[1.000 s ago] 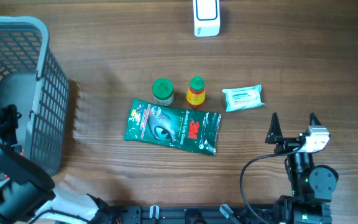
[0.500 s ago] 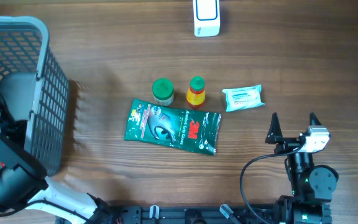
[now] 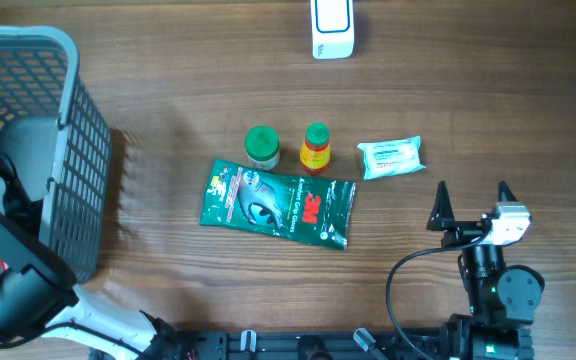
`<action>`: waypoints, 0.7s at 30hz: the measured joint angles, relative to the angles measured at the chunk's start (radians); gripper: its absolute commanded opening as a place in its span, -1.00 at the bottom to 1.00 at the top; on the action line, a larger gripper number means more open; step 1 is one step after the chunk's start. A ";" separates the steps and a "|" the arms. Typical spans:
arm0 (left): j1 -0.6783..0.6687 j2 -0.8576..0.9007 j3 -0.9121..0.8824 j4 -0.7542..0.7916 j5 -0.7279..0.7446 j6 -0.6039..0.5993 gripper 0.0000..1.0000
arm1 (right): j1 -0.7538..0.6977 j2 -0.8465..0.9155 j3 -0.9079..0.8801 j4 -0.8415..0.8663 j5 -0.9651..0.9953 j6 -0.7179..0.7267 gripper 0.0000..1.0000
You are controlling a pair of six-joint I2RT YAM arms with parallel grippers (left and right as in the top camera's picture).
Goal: Scan the item barcode
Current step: 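Reach into the basket and grasp the small red Kleenex pack, then place the Kleenex pack on top of the green glove pack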
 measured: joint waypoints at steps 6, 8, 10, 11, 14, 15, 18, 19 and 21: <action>0.000 0.005 0.339 -0.243 0.126 0.024 -0.92 | 0.000 0.000 0.000 0.000 0.000 0.000 0.99; 0.000 -0.010 0.463 -0.286 0.192 0.058 -0.92 | 0.000 0.000 0.000 0.000 0.000 0.000 1.00; -0.001 -0.041 0.607 -0.323 0.280 0.103 -0.92 | 0.000 0.000 0.000 0.000 0.000 0.000 0.99; -0.003 -0.062 0.664 -0.334 0.327 0.123 -0.92 | 0.000 0.000 0.000 0.000 0.000 0.000 0.99; -0.040 -0.161 0.790 -0.329 0.461 0.178 -0.92 | 0.000 0.000 0.000 0.000 0.000 0.000 0.99; -0.080 -0.216 0.813 -0.324 0.496 0.192 -0.92 | 0.000 0.000 0.000 0.000 0.000 0.000 0.99; -0.241 -0.335 0.830 -0.328 0.526 0.224 -0.92 | 0.000 0.000 0.000 0.000 0.000 0.000 1.00; -0.317 -0.360 0.832 -0.336 0.521 0.236 -0.92 | 0.000 0.000 0.000 0.000 0.000 0.000 1.00; -0.495 -0.384 0.834 -0.372 0.485 0.248 -0.92 | 0.000 0.000 0.000 0.000 0.000 0.000 1.00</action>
